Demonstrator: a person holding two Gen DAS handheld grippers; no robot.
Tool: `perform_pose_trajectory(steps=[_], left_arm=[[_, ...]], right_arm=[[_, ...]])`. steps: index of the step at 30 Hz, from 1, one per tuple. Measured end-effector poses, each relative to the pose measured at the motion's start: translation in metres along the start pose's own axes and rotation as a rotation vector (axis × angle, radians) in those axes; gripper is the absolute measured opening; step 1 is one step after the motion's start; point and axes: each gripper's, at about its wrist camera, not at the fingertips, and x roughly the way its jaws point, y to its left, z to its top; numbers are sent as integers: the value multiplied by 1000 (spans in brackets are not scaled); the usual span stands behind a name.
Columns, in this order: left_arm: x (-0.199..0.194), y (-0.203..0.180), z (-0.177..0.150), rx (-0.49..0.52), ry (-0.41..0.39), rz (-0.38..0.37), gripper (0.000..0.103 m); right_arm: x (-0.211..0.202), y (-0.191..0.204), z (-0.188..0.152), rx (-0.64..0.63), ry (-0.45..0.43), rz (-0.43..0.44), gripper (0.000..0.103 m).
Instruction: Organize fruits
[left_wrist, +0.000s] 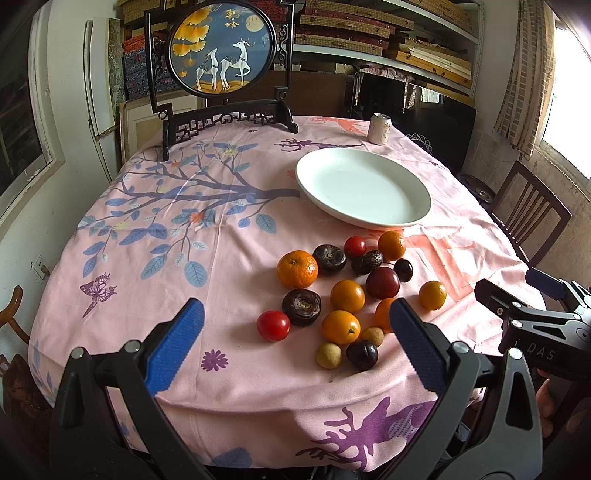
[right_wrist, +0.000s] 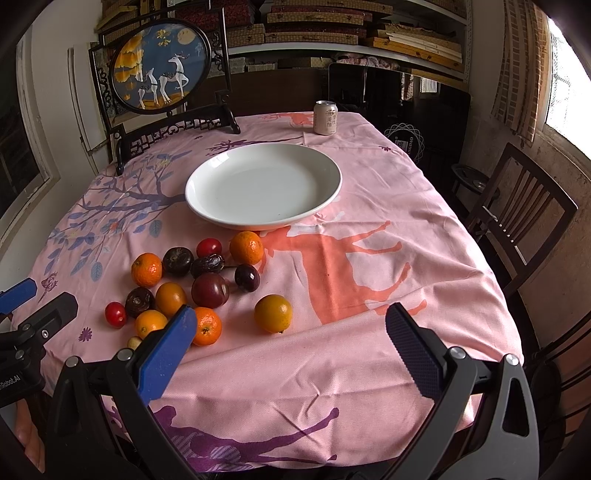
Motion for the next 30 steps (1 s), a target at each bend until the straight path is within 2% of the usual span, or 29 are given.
perform_pose_trajectory(steps=[18, 20, 24, 27, 30], left_arm=[[-2, -8, -2, -5, 4, 0, 101], [7, 3, -7, -10, 13, 7, 101], [10, 35, -7, -58, 21, 83, 101], [13, 63, -15, -98, 37, 126, 101], [19, 80, -26, -109, 62, 152, 101]], right_arm=[[-1, -2, 3, -2, 1, 0, 102], [3, 1, 1, -9, 4, 1, 102], [13, -6, 0, -20, 5, -3, 102], [24, -14, -1, -17, 30, 44, 102], [32, -9, -6, -21, 63, 173, 102]])
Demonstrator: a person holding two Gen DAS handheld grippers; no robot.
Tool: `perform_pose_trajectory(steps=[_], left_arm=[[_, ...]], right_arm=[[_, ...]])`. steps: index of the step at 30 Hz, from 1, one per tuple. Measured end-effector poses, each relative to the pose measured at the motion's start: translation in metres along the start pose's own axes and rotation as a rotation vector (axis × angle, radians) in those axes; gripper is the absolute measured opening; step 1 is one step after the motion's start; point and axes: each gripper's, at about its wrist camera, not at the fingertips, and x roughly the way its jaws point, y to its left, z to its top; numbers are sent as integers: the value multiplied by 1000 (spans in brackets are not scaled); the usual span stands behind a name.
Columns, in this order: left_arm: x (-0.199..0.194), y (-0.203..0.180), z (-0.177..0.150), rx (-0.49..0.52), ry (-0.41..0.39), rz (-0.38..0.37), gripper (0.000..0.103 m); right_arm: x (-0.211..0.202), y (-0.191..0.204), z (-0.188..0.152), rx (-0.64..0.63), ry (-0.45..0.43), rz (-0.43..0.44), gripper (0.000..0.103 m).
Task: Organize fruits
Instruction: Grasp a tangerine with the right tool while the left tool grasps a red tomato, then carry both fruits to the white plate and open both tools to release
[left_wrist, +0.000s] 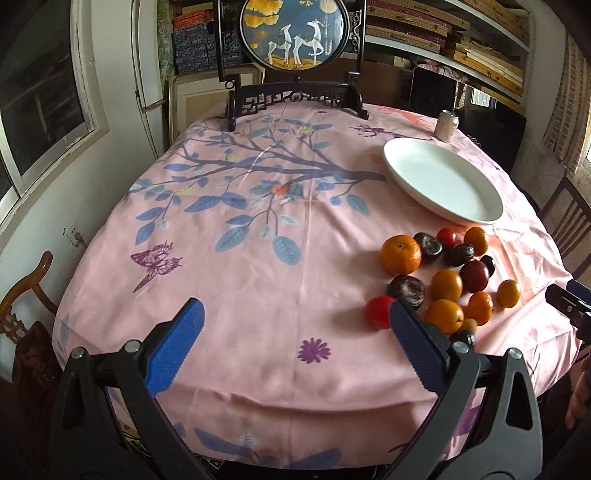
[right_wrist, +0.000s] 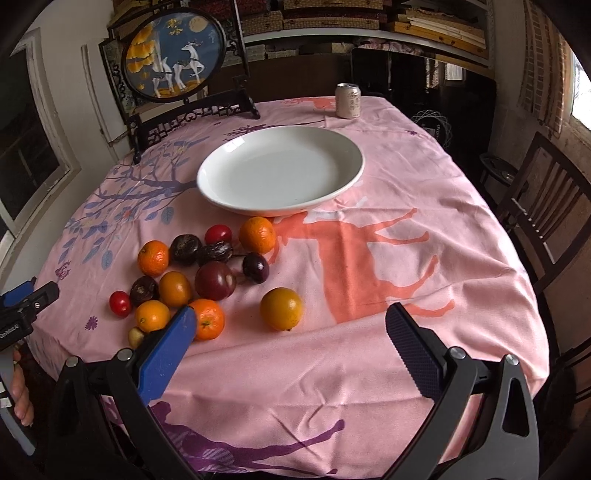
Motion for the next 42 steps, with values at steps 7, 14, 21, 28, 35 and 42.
perform_pose_trajectory(steps=[7, 14, 21, 28, 35, 42], left_arm=[[20, 5, -13, 2, 61, -15, 101], [30, -1, -16, 27, 87, -52, 101], [54, -17, -18, 50, 134, -99, 101], [77, -41, -15, 62, 127, -162, 81], [78, -58, -13, 102, 127, -225, 31], [62, -51, -6, 70, 111, -219, 31]], right_arm=[[50, 46, -8, -130, 120, 100, 54], [83, 49, 2, -101, 159, 182, 36], [54, 47, -13, -150, 146, 106, 36], [49, 37, -27, -155, 153, 105, 37], [59, 34, -27, -139, 154, 105, 37], [37, 32, -18, -143, 105, 119, 37]])
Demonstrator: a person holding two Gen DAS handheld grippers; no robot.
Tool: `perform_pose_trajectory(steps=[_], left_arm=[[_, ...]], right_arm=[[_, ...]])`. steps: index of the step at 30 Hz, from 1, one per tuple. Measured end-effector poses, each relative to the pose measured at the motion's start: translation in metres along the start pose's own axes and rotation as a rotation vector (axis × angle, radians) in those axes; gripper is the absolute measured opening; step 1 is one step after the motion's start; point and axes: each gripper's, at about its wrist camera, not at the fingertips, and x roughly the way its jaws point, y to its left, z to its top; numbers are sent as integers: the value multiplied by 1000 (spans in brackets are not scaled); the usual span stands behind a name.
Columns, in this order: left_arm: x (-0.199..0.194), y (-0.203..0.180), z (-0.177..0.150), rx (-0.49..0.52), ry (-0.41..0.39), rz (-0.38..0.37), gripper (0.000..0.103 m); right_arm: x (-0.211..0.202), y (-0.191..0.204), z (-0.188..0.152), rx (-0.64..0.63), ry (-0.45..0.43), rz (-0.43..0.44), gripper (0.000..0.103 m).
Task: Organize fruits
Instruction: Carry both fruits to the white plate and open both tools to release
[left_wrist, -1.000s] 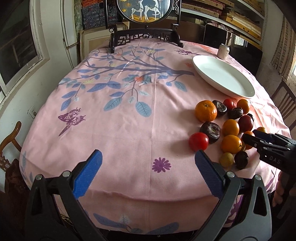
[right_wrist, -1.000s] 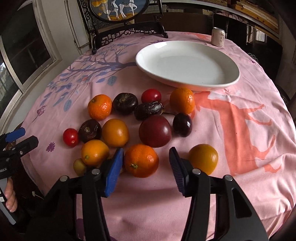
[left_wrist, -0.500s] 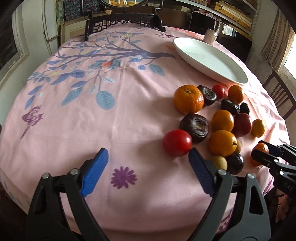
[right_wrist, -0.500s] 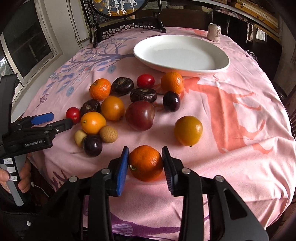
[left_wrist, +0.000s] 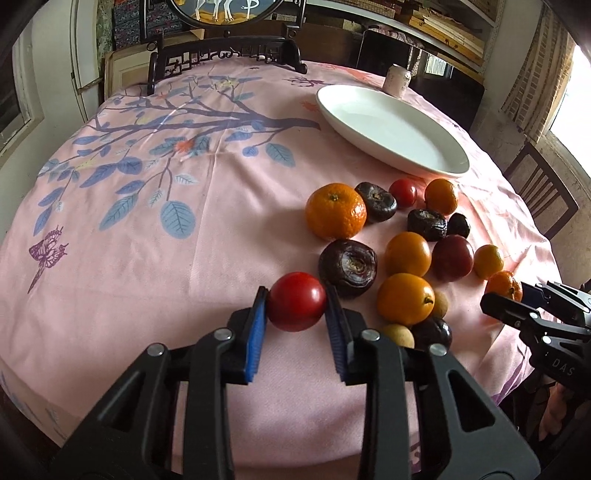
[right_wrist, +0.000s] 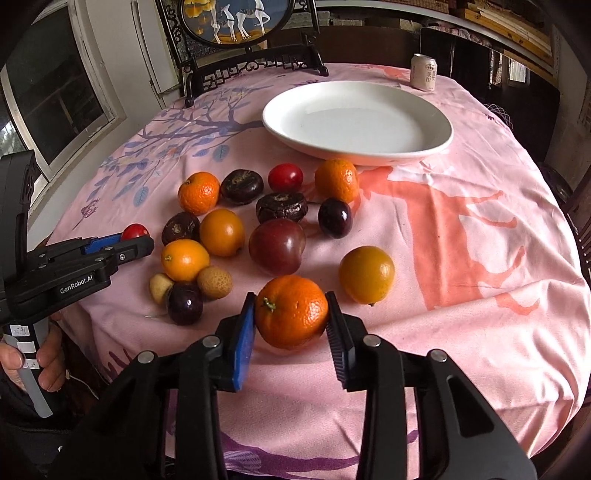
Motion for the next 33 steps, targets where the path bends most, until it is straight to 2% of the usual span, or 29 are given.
perform_pose_trajectory(steps=[4, 8, 12, 14, 17, 19, 23, 25, 26, 28, 31, 33], left_arm=[[-13, -5, 30, 19, -11, -20, 31], [2, -27, 109, 33, 13, -75, 31], [56, -65, 196, 38, 64, -68, 31], [95, -83, 231, 44, 109, -46, 31], [145, -98, 264, 20, 161, -26, 31], [168, -101, 277, -3, 187, -49, 31], [194, -102, 287, -9, 214, -47, 33], [193, -101, 290, -18, 212, -67, 59], [186, -99, 292, -17, 187, -73, 70], [164, -95, 292, 4, 144, -62, 70], [110, -81, 278, 19, 63, -82, 70], [68, -70, 252, 29, -1, -63, 81]], right_arm=[[-7, -10, 22, -4, -10, 12, 37], [-8, -29, 80, -43, -60, -12, 37], [22, -56, 156, -55, -97, -66, 37], [52, -77, 190, -32, -59, -69, 37], [100, -109, 228, 27, 2, -83, 37], [125, -122, 241, 40, 35, -99, 37], [154, -136, 256, 31, 84, -108, 37], [160, -137, 257, 18, 103, -120, 45], [158, -137, 257, 12, 95, -143, 56], [141, -134, 254, -3, 50, -184, 58], [99, -122, 240, -33, 4, -198, 61], [64, -110, 215, -32, -17, -208, 65]])
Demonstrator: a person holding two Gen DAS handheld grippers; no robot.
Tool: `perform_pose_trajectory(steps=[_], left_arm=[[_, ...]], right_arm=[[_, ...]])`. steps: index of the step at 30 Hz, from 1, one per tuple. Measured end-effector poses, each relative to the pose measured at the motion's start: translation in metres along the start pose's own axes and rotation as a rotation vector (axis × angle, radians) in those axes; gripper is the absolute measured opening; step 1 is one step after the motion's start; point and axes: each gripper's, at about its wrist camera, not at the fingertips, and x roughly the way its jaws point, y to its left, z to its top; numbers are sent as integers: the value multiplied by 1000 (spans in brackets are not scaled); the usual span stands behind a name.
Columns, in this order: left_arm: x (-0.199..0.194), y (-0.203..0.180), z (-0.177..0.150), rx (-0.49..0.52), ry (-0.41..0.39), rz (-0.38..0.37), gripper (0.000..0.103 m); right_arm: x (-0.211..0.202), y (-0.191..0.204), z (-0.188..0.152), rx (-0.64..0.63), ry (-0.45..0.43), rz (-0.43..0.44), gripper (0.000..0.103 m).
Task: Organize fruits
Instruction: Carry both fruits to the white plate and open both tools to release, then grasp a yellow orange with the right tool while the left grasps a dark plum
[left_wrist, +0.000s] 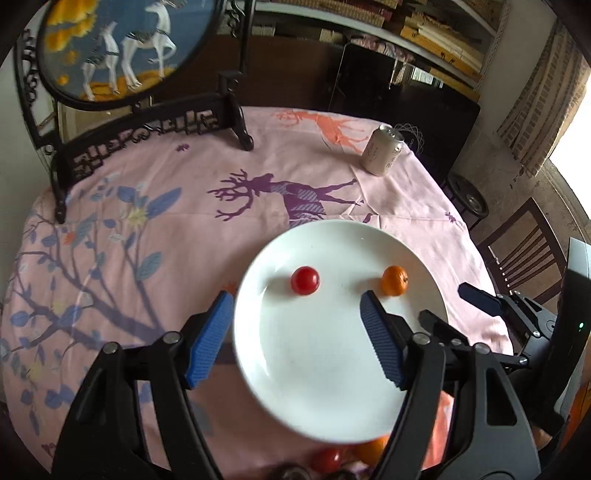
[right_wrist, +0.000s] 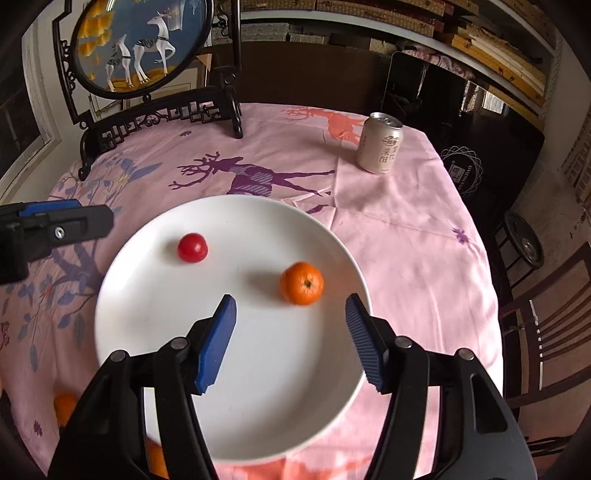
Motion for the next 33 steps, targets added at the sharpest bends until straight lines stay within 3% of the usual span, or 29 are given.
perform_pose_trajectory(steps=[1, 3, 7, 11, 17, 24, 25, 29, 33], left_arm=[[-20, 4, -19, 7, -30, 21, 83], [-48, 11, -61, 21, -63, 66, 91], [-77, 39, -136, -40, -73, 79, 91], [-89, 57, -184, -69, -70, 125, 91], [-96, 67, -215, -68, -41, 129, 91], [-98, 72, -233, -38, -24, 150, 91], [-96, 72, -235, -35, -18, 147, 91], [-90, 71, -238, -19, 3, 138, 91], [-82, 66, -241, 16, 21, 142, 91]], right_arm=[[-17, 4, -17, 3, -5, 15, 68], [-44, 13, -59, 18, -24, 52, 91], [-77, 29, -131, 47, -54, 78, 92], [-101, 31, -164, 93, -58, 87, 92], [-116, 46, -180, 58, -57, 79, 93], [-83, 68, -195, -19, 6, 46, 92], [-78, 69, -195, -23, 5, 37, 91], [-52, 72, -194, -32, 59, 94, 36], [-57, 72, -195, -27, 55, 118, 36]])
